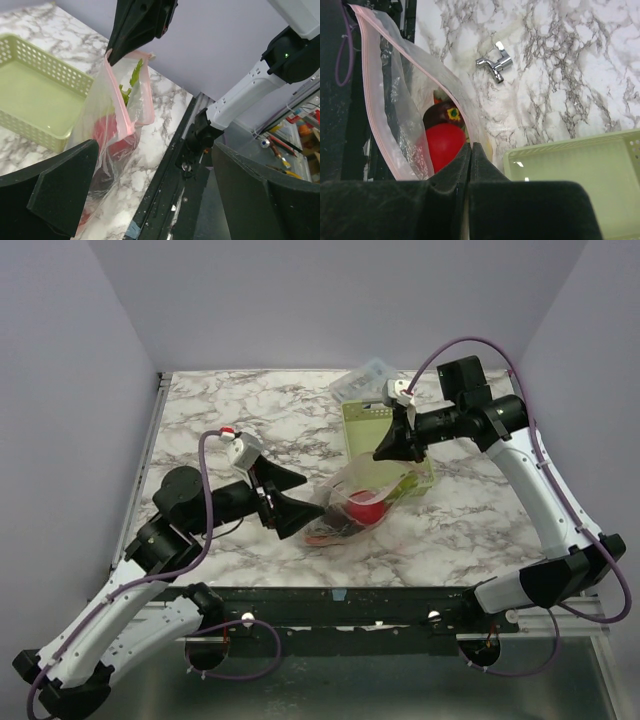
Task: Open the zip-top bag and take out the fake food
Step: Open the zipper of the food storage bag at the center of the board.
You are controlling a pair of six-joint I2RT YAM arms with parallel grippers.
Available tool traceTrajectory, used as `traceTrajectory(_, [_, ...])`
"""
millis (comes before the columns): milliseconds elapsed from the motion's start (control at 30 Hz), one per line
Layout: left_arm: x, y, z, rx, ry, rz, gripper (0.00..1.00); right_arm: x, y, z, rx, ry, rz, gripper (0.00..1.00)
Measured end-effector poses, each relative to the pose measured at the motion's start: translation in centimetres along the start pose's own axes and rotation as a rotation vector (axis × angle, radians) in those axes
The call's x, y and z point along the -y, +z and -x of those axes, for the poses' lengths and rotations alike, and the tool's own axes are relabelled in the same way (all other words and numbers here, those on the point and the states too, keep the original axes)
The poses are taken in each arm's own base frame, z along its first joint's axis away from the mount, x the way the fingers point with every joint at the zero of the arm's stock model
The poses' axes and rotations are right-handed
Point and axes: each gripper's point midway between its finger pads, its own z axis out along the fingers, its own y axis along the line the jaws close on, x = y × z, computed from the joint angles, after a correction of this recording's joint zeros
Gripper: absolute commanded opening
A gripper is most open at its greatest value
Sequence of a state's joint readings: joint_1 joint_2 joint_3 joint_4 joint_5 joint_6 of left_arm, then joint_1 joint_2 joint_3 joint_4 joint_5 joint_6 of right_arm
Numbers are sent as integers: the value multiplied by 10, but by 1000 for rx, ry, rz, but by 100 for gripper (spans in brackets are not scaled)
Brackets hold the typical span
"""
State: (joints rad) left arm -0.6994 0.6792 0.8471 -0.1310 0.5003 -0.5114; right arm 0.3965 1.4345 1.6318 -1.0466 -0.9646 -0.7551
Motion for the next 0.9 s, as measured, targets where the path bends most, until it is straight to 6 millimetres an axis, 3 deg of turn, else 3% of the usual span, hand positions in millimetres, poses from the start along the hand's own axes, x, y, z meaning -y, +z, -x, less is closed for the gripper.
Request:
traceTrajectory(233, [9,-16,50,2,121,105,99,3,1,7,7,-10,2,0])
traceTrajectory(400, [5,4,72,-53,138,132,99,0,4,8,7,-14,10,0])
traceTrajectory(500, [-10,24,64,-128,116,150,99,0,4,8,6,-12,12,0])
traceTrajectory(667, [-47,62,28,-314,51,186,99,-2,6,2,-1,6,20,0])
traceTrajectory(767, [-53,73,15,-384,38,187,97,-2,8,-1,-5,17,24,0])
traceTrajectory(900, [-54,84,17,-421,60,177,90,-3,8,-2,-5,18,24,0])
